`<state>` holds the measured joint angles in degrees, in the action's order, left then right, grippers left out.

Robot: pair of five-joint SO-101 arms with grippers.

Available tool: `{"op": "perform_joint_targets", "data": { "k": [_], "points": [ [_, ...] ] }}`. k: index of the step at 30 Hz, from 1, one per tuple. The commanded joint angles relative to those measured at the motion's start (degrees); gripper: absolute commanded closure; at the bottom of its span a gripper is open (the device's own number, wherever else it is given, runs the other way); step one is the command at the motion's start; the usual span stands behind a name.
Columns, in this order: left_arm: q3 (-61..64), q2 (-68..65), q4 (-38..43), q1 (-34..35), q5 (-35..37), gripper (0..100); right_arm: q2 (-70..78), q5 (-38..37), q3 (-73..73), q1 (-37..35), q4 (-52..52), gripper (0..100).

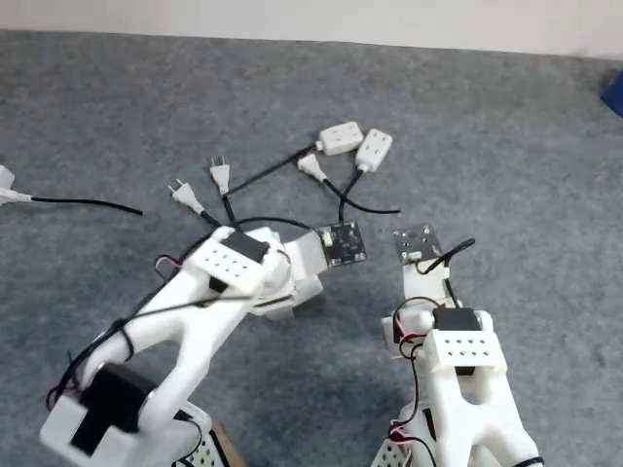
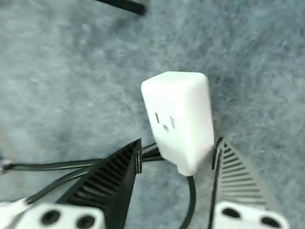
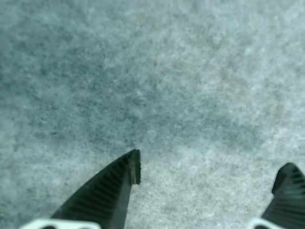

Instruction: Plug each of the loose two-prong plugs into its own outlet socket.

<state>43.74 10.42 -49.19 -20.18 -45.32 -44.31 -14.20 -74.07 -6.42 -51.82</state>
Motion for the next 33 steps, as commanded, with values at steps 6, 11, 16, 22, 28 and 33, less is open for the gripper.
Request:
{"op": "perform_joint_targets", "data": {
  "k": [6, 11, 16, 22, 28, 33],
  "points": [
    [-1.4, 7.4, 0.7, 0.1, 1.5, 77, 0.2, -0.9, 0.2, -0.6, 0.5, 58.4],
    [-1.3, 7.3, 6.0, 3.9, 1.5, 77, 0.2, -0.9, 0.2, -0.6, 0.5, 58.4],
    [-2.9, 1.5, 9.3, 7.2, -1.6, 77, 0.2, -0.9, 0.2, -0.6, 0.5, 58.4],
    [-13.8, -12.4, 11.2, 12.8, -1.7, 77, 0.2, -0.9, 0.2, -0.6, 0.5, 58.4],
    [-27.8, -18.7, 10.2, 18.9, -1.7, 77, 0.2, -1.1, 0.2, -0.6, 0.5, 58.4],
    [-35.3, -22.8, 7.0, 23.3, -1.7, 77, 0.2, -1.1, 0.2, -0.6, 0.5, 58.4]
  ]
}}
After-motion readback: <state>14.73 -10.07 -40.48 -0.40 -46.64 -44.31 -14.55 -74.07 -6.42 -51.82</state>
